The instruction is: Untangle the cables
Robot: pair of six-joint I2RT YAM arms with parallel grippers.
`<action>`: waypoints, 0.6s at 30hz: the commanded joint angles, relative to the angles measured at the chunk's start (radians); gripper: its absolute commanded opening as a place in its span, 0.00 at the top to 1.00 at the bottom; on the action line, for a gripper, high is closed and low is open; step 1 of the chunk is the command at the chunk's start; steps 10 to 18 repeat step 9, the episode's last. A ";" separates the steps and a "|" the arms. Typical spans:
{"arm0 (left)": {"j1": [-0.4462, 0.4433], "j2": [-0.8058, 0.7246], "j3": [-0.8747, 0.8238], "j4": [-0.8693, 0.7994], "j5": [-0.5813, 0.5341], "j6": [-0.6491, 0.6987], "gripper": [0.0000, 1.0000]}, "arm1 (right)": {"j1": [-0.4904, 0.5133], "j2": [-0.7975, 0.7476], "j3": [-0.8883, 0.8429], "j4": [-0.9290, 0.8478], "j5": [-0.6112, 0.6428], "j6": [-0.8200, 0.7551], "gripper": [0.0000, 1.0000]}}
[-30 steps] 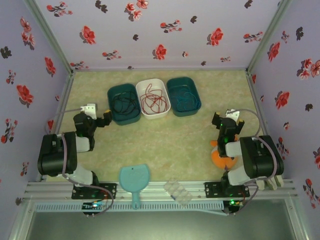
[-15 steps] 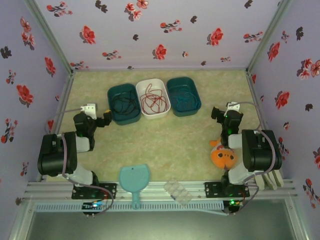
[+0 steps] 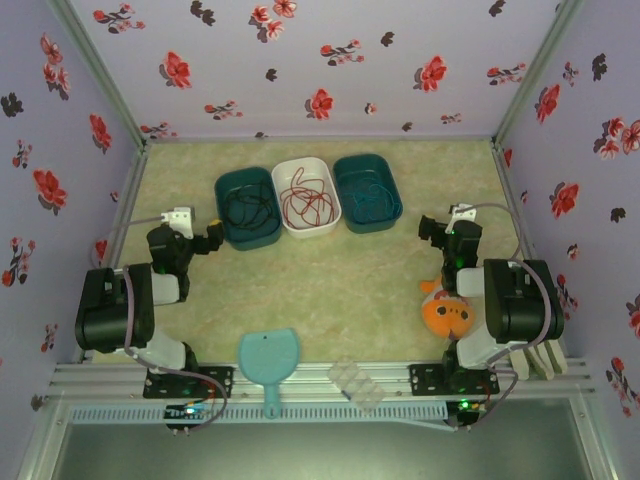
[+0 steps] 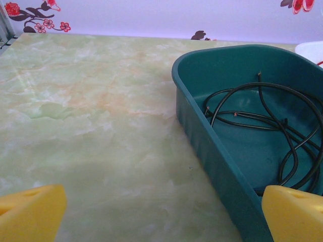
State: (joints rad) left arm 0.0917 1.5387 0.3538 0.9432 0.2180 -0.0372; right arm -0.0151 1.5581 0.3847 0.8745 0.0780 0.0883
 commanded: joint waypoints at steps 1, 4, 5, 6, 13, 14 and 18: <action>0.005 0.002 -0.021 0.054 -0.001 0.022 0.00 | 0.000 0.003 0.013 -0.002 -0.008 0.002 0.01; 0.005 0.004 -0.029 0.073 0.000 0.020 0.00 | 0.000 0.002 0.013 -0.001 -0.009 0.002 0.01; 0.006 0.003 -0.024 0.063 0.000 0.020 0.00 | 0.000 0.002 0.013 -0.001 -0.009 0.002 0.01; 0.006 0.001 -0.020 0.052 0.000 0.021 0.00 | 0.000 0.003 0.013 -0.001 -0.009 0.002 0.01; 0.005 0.003 -0.029 0.071 0.000 0.020 0.00 | 0.000 0.003 0.013 -0.001 -0.009 0.002 0.01; 0.005 0.003 -0.029 0.071 0.000 0.020 0.00 | 0.000 0.003 0.013 -0.001 -0.009 0.002 0.01; 0.005 0.003 -0.029 0.071 0.000 0.020 0.00 | 0.000 0.003 0.013 -0.001 -0.009 0.002 0.01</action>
